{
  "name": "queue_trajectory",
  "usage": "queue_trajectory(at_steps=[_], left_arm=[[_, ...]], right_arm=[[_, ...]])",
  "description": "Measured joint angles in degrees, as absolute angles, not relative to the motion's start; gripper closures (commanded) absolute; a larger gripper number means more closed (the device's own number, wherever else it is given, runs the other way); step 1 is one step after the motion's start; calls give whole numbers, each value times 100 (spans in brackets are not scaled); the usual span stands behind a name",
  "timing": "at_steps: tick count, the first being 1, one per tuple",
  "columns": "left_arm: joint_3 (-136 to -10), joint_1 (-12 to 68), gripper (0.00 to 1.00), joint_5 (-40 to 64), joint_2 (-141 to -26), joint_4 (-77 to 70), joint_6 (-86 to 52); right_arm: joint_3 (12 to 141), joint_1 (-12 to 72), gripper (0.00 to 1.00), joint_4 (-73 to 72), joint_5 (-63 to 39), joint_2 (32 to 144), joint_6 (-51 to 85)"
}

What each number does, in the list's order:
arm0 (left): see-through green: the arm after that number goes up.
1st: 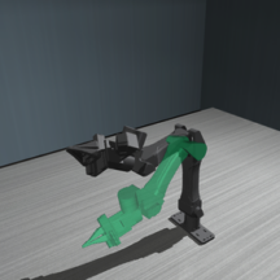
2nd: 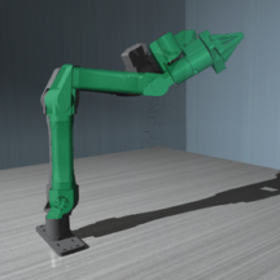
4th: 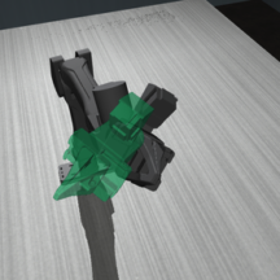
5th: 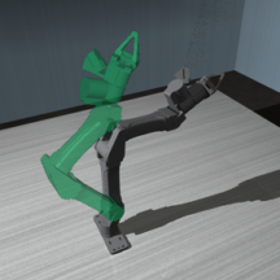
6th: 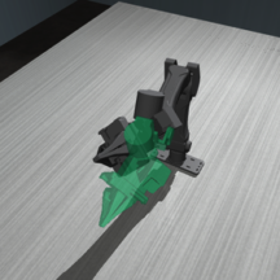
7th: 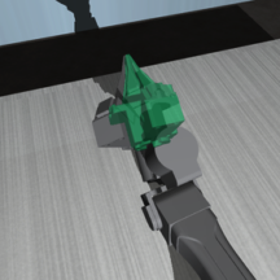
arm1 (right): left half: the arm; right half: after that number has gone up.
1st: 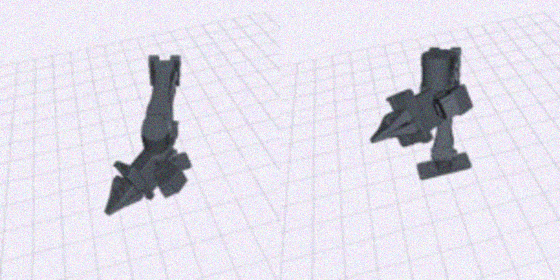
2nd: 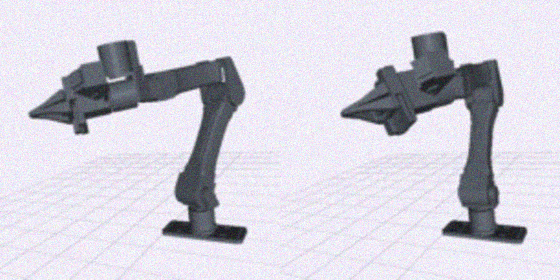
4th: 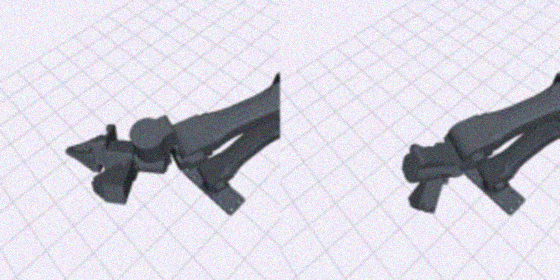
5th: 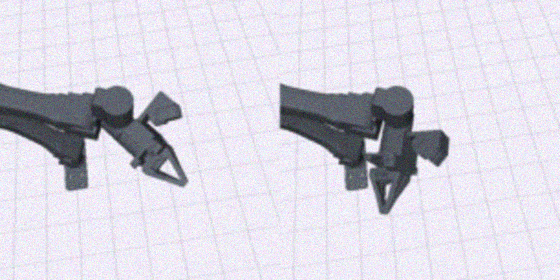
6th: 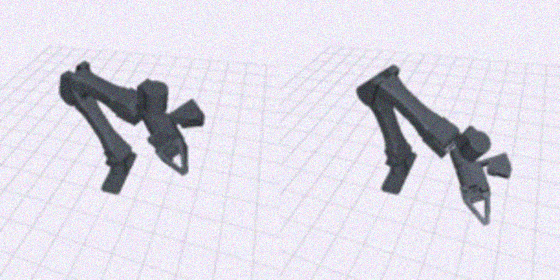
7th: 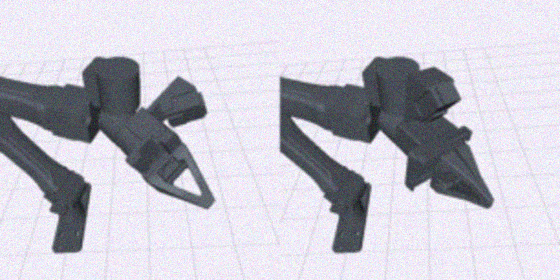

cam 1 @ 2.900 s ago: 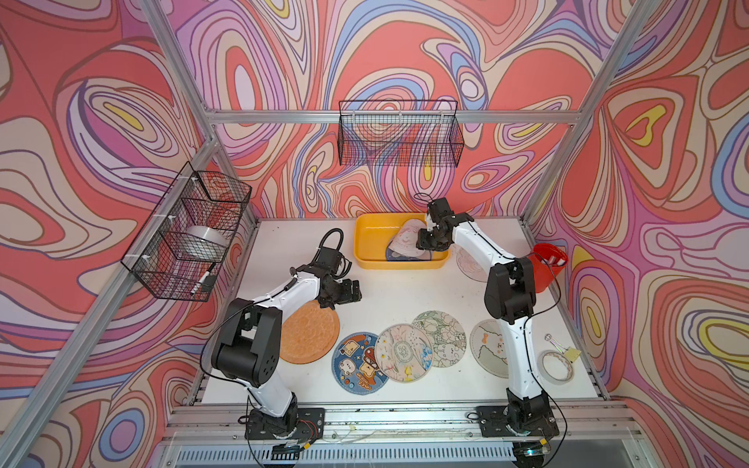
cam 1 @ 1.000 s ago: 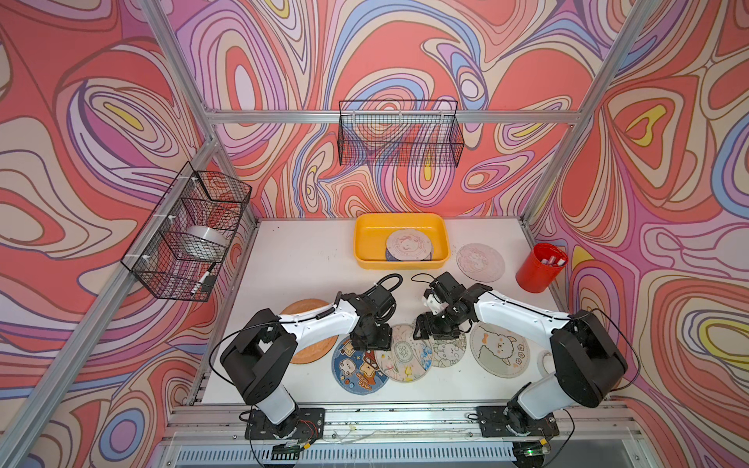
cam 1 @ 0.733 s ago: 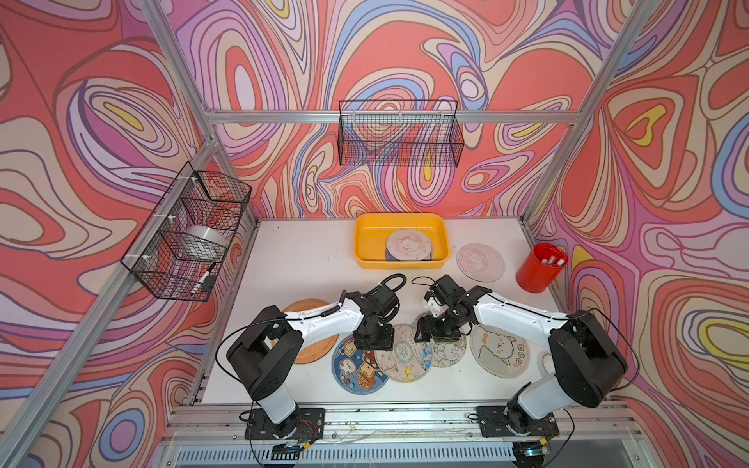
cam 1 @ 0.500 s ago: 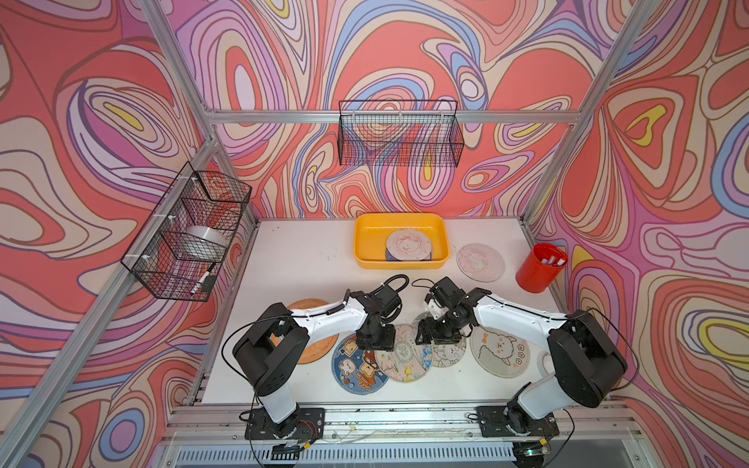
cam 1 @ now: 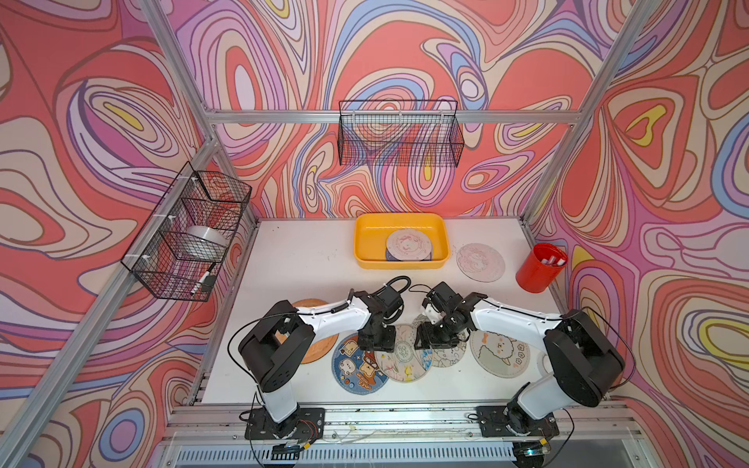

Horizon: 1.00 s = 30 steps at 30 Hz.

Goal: Put the coasters into the storage box
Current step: Pick up the coaster from the coaster.

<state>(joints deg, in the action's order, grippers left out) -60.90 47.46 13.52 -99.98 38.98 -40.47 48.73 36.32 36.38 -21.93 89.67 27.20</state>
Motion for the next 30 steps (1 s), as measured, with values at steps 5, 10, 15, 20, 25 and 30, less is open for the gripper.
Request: queue_trajectory(at_steps=[5,10,15,20,25,30], left_arm=[[-6110,4755,43,1352,-10027,3918,-4025],[-6121,4757,44,1352,-10029,3942,-4007],[-6121,4759,44,1352,-10029,3944,-4007],[-6169,4759,44,1350,-10075,3975,-4005],[-6184,4759,45,1352,-10092,3990,-4003],[-6187,4759,45,1352,-10092,3999,-3964]], right_arm=[[4873,3717,40,3564,-2196,8991,2801],[4873,3758,40,3559,-2036,8984,2821],[4873,3758,39,3634,-1667,8936,2825],[4873,3758,39,3640,-1468,8945,2847],[4877,3756,42,3586,-1529,8997,2871],[4873,3758,52,3430,-1750,8997,2906]])
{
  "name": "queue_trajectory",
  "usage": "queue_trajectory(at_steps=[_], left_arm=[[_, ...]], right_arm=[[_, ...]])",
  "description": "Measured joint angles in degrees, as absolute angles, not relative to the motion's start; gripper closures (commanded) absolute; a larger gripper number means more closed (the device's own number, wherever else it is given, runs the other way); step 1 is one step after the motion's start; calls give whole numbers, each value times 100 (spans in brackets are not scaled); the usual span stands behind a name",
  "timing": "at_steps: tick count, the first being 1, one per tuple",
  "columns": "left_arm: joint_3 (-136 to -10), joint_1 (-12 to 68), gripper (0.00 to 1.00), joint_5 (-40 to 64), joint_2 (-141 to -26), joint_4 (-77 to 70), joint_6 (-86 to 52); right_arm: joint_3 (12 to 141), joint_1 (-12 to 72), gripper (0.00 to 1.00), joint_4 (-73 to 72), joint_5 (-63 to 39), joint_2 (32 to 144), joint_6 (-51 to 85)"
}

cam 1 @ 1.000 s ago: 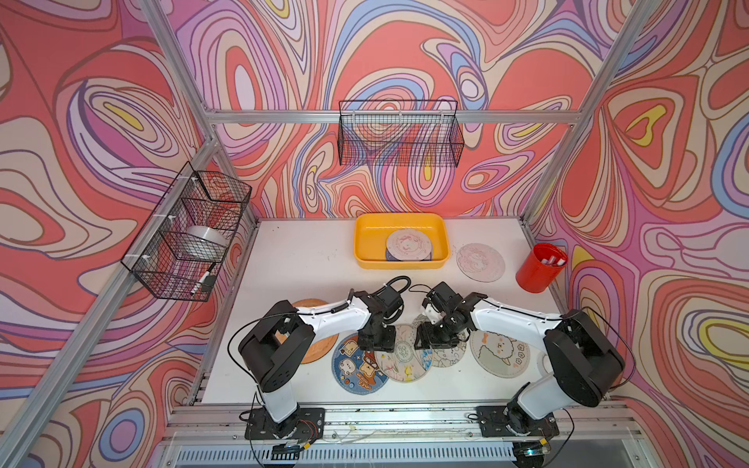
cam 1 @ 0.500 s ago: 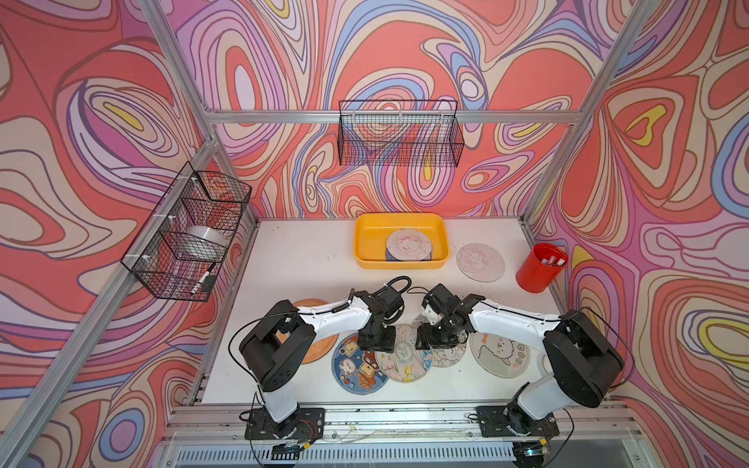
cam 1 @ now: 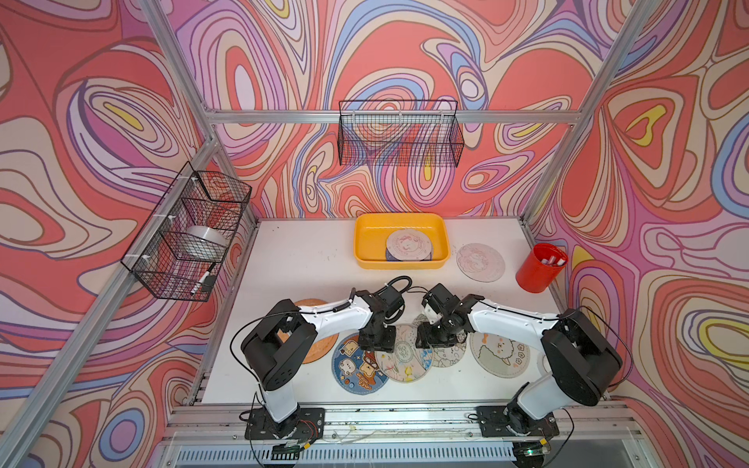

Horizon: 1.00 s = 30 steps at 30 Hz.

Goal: Put the coasters into the storage box
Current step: Pick up the coaster from the coaster.

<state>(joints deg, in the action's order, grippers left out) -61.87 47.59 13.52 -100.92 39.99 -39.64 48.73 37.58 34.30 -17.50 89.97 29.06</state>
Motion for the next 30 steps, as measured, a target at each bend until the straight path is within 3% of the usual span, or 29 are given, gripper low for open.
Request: queue_trajectory(at_steps=[4,11,20,30], left_arm=[[-6198,4759,45,1354,-10101,4012,-3964],[-6206,4759,42,1358,-10103,4032,-3964],[-6217,4718,25,1313,-9826,4049,-3970],[-6219,4165,16,1046,-9083,3857,-4040]], right_arm=[[4873,3758,61,3387,-1846,8997,2906],[4875,3760,100,3312,-1922,8995,2945],[5151,3765,100,3590,-1929,8783,2947],[6700,3763,100,4119,-1562,8659,2902]])
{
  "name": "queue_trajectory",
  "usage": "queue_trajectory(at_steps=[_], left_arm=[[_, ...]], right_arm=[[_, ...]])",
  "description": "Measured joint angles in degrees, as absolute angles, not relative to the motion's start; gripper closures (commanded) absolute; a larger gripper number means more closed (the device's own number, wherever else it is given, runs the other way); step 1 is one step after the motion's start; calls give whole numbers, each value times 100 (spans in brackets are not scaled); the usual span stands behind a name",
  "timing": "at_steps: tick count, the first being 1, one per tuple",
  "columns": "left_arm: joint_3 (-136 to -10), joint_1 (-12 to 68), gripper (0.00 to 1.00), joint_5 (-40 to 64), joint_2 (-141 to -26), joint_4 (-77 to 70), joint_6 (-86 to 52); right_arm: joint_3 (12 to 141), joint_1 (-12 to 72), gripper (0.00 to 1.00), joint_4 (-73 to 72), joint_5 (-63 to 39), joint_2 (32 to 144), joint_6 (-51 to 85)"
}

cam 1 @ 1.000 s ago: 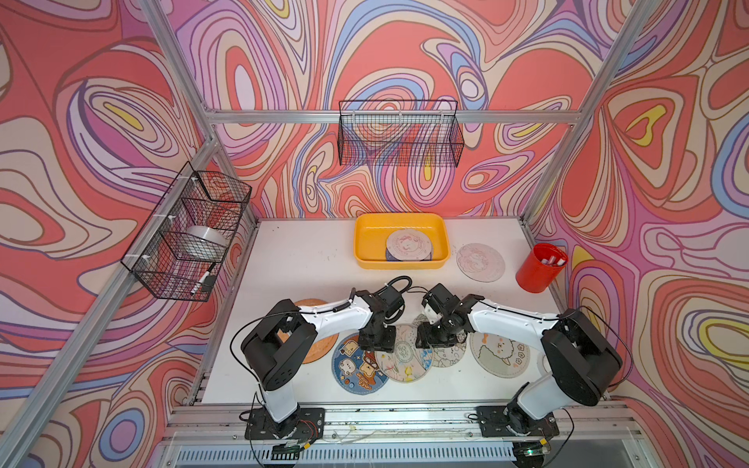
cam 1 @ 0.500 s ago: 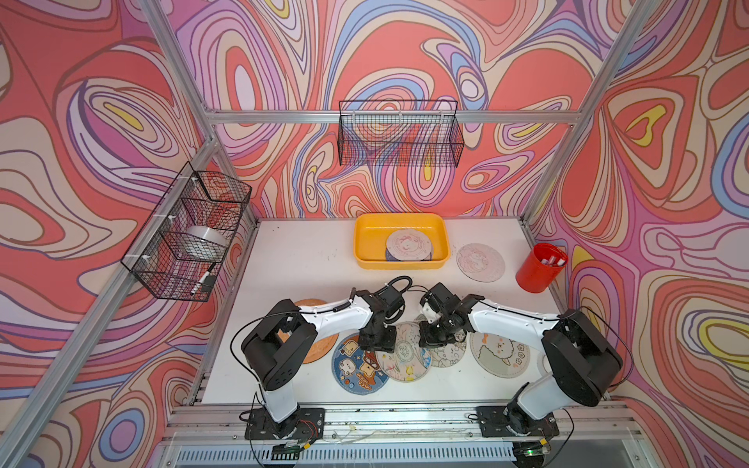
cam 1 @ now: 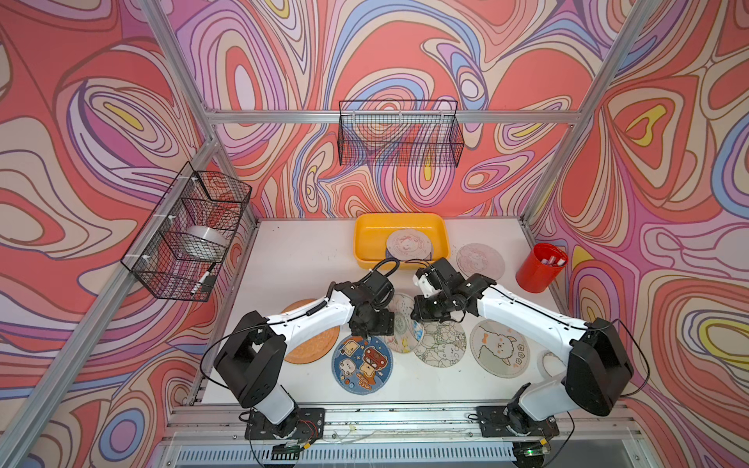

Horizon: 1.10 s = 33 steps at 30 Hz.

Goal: Put the coasters into the storage box
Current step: Pick up the coaster from the coaster, then place the coaster in the storage box.

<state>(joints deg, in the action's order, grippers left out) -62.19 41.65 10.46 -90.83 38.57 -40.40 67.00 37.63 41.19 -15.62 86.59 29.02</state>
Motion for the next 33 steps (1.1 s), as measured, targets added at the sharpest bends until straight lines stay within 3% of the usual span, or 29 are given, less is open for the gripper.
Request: queue_trajectory(at_steps=[19,33], left_arm=[[-5664,3461,9,749,-8571,3297,-4012],[-5647,3334,8,751,-8569,3232,-3957]], right_arm=[[11843,3218,100,4427,-729,12180,2294],[12372,2130,100,3706,-858,13360,2362]])
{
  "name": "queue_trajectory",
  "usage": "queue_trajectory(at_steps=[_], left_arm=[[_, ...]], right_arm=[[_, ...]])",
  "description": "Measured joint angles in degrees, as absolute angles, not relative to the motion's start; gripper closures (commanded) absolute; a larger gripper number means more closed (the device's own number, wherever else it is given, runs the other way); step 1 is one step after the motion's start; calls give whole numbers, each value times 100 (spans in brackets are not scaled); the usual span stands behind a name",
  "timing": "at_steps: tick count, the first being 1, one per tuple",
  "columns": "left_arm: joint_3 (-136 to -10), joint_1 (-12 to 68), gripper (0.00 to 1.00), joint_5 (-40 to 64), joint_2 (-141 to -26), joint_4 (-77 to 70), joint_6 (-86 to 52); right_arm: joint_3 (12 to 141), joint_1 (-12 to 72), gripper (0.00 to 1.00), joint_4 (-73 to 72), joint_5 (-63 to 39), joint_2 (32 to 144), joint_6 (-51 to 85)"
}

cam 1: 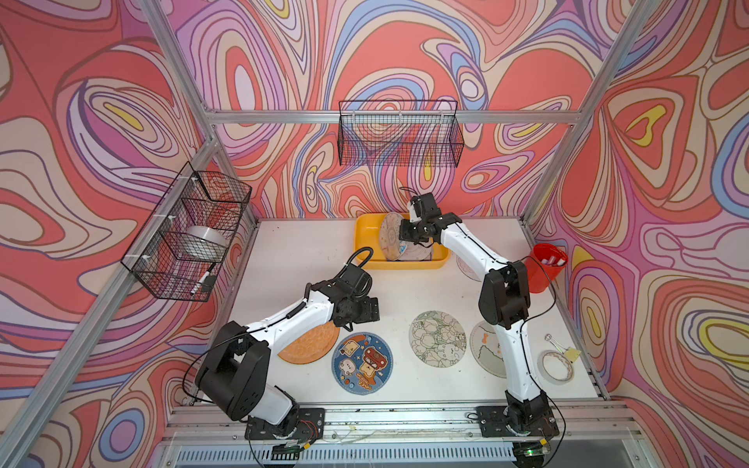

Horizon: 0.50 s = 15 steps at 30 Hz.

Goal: Put the coasters into the storage box
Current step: Place the coaster in the storage box.

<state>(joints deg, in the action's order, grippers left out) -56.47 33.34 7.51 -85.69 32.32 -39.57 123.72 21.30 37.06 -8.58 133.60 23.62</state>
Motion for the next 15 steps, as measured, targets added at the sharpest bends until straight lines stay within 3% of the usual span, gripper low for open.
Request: queue_trajectory(at_steps=[2,5,8,11,15], left_arm=[[-5647,3332,8,753,-8569,3232,-3940],[-5647,3330,7,753,-8573,3232,-3920],[-5647,3330,7,751,-8589,3232,-3918],[-5649,3330,7,751,-8617,3232,-3920],[-5684,3330,7,764,-8691,3234,-3920]], right_arm=[[12372,1946,100,3695,-875,13506,2357],[12372,1691,64,3760,-858,13758,2318],[12171,1568,40,3872,-681,13845,2211],[11893,1573,27,3924,-513,13797,2161],[11557,1625,20,3935,-405,13611,2121]])
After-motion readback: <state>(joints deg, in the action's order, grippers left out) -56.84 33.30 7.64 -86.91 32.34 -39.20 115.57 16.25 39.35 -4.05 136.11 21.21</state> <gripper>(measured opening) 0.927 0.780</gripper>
